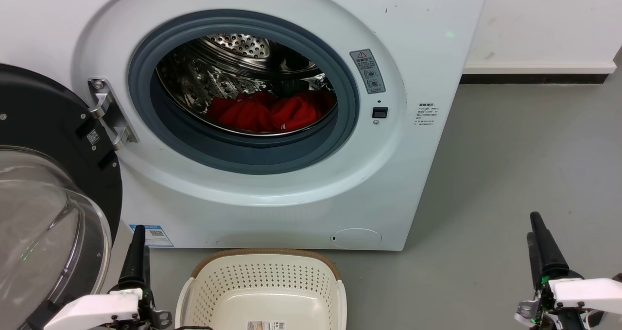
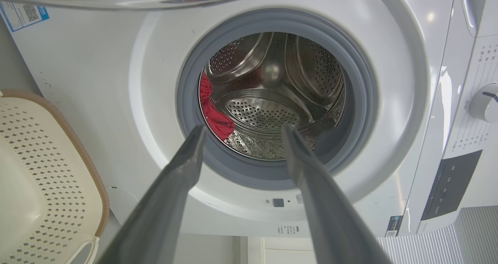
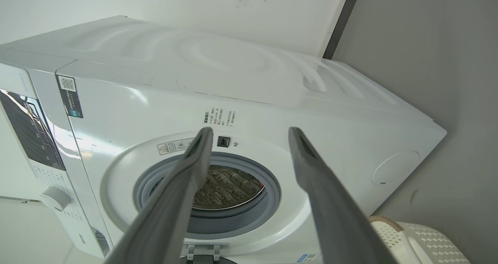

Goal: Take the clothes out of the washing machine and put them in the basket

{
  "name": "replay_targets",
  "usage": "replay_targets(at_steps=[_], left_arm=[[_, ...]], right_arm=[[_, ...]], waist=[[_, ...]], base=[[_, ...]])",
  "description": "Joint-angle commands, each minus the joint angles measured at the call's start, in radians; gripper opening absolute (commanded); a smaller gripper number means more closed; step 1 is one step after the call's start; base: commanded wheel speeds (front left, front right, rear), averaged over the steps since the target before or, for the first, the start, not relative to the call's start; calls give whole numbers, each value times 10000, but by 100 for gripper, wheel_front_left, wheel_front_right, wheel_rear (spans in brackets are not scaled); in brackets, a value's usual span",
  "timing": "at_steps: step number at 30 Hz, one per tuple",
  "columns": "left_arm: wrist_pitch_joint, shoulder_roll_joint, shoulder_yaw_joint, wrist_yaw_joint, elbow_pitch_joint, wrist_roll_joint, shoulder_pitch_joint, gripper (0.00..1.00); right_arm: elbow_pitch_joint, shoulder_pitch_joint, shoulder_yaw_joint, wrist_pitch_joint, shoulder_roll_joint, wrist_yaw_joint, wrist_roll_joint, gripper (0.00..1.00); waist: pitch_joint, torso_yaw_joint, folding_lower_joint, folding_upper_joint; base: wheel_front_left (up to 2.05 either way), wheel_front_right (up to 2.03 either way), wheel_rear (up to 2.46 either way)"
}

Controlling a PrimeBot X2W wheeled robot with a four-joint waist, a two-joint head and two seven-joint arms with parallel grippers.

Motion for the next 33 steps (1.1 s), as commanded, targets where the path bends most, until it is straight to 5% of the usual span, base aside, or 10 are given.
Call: replay_targets(at_steps=[1,18,33], left_arm=[[-129,21,206,-12,-226,457,-126,100],[-769,26,404,608,-1682,3261,-18,100],[-1219,29,-418,640,-2702,5717,323,100]], right_arm=[[-290,-191,-139,-144,-50,0,-745,100],[-2361,-126,-19,-791,-52,1,-5973,100],[-3263,32,463,-1246,-53,0,-8650,100]], waist=[[1,4,0,0],[71,17,0,0],[149,-33,0,0]], base=[[0,0,0],[0,0,0],[0,0,0]])
